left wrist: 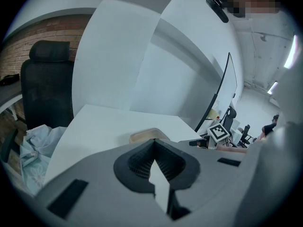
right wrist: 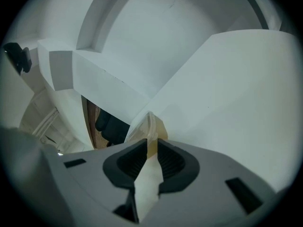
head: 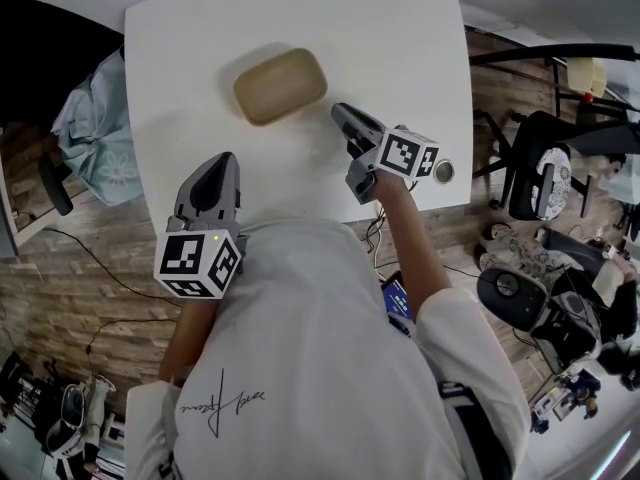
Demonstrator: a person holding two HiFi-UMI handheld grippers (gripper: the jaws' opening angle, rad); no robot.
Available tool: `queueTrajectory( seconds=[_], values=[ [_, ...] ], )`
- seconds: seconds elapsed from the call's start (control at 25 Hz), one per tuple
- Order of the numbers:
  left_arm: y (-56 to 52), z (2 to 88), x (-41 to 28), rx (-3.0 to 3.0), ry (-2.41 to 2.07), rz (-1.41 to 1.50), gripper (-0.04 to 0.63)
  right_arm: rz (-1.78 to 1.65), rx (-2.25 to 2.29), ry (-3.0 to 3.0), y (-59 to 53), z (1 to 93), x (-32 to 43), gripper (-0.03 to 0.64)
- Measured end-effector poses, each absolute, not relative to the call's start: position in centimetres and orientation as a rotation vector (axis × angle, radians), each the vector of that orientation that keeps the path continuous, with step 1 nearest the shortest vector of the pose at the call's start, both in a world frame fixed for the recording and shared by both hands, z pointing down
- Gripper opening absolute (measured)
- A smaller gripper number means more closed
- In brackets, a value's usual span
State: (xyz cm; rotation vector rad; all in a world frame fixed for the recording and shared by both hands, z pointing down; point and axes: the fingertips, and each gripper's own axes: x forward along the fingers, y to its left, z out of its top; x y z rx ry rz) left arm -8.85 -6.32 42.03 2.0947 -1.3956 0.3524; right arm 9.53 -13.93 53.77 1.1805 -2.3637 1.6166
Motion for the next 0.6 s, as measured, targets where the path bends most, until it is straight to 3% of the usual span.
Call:
queueTrajectory(
  seconds=[0.6],
  values=[
    [-6.4,42.8,-8.9,2.066,-1.383,0.37,0.008,1.726,1.125,-2.372,-14.4,54.1,8.5,0.066]
  ],
)
